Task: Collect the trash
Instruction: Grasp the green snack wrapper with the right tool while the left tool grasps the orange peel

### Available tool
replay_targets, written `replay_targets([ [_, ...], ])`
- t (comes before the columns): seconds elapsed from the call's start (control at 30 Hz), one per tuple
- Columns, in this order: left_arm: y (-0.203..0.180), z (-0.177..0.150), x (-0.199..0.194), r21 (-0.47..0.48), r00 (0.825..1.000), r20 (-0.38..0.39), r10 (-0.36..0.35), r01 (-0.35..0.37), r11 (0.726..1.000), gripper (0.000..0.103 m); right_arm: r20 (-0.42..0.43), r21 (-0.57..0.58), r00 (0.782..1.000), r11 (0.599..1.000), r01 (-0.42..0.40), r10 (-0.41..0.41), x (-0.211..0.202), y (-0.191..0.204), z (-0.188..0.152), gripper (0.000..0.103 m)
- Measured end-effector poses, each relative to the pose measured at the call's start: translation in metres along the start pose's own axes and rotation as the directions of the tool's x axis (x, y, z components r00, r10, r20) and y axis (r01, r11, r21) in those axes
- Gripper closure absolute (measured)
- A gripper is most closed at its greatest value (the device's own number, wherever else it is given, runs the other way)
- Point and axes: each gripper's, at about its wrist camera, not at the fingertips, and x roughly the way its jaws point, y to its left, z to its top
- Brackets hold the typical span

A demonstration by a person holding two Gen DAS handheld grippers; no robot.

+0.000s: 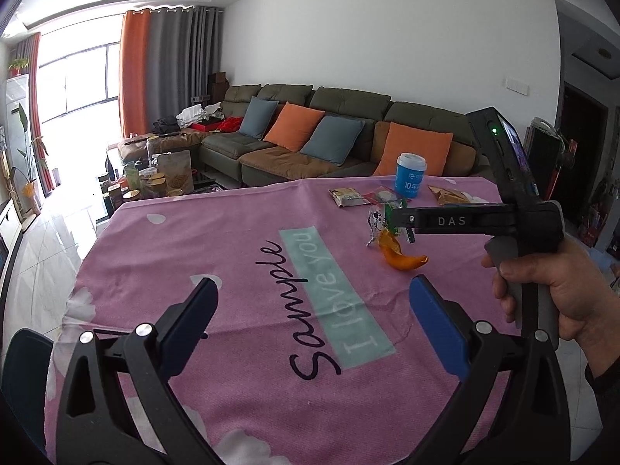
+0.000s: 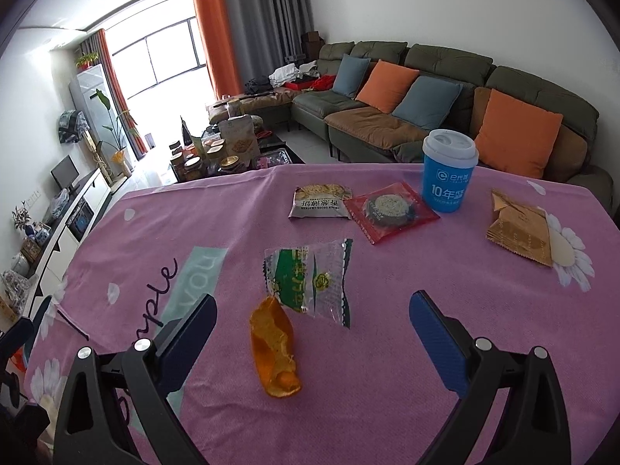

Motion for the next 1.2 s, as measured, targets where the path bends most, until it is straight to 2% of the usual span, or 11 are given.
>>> replay_targets([
  [0.2, 0.001, 0.011, 0.030, 0.007, 1.000, -0.015, -0.013, 0.013, 1.000, 0.006, -0.037, -0.003, 0.999, 1.000, 0.004, -0.005, 0.024, 0.000, 0.012, 0.007],
  [0.27, -0.001, 0.015, 0.038, 0.011, 1.000, -0.014, -0.022, 0.022, 1.000, 0.006, -0.052, -0.008, 0.999, 1.000, -0.002, 0.002, 0.030, 0.000, 0.014, 0.011],
  [0.37, -0.004, 0.017, 0.048, 0.020, 0.999, -0.020, -0.028, 0.029, 0.999, 0.006, -0.071, -0.002, 0.997, 1.000, -0.012, 0.012, 0.039, -0.003, 0.017, 0.021],
  [0.5, -0.005, 0.016, 0.060, 0.015, 0.999, -0.038, -0.033, 0.034, 0.999, 0.006, -0.097, 0.009, 0.995, 0.999, -0.034, 0.035, 0.046, -0.006, 0.017, 0.041],
  [0.57, -0.005, 0.016, 0.065, 0.011, 0.998, -0.047, -0.036, 0.037, 0.999, 0.006, -0.108, 0.019, 0.993, 0.999, -0.051, 0.053, 0.049, -0.007, 0.016, 0.048],
  [0.63, -0.006, 0.017, 0.070, 0.012, 0.998, -0.053, -0.040, 0.041, 0.999, 0.006, -0.097, 0.030, 0.993, 0.997, -0.065, 0.068, 0.048, -0.009, 0.015, 0.062],
  [0.8, -0.017, 0.023, 0.086, 0.034, 0.996, -0.063, -0.059, 0.061, 0.998, 0.006, -0.062, 0.062, 0.993, 0.993, -0.095, 0.099, 0.044, -0.019, 0.020, 0.080],
  [0.97, -0.038, 0.028, 0.108, 0.070, 0.992, -0.090, -0.093, 0.099, 0.993, 0.006, -0.008, 0.095, 0.995, 0.991, -0.099, 0.101, 0.030, -0.033, 0.021, 0.084],
  [1.03, -0.047, 0.030, 0.117, 0.077, 0.987, -0.108, -0.115, 0.124, 0.989, 0.006, 0.014, 0.108, 0.995, 0.989, -0.097, 0.096, 0.022, -0.042, 0.022, 0.091],
  [1.07, -0.052, 0.029, 0.122, 0.080, 0.985, -0.119, -0.126, 0.136, 0.987, 0.006, 0.026, 0.117, 0.995, 0.988, -0.097, 0.094, 0.018, -0.047, 0.022, 0.092],
  [1.2, -0.066, 0.030, 0.145, 0.069, 0.962, -0.199, -0.190, 0.207, 0.976, 0.006, 0.061, 0.148, 0.994, 0.984, -0.104, 0.096, 0.007, -0.061, 0.018, 0.092],
])
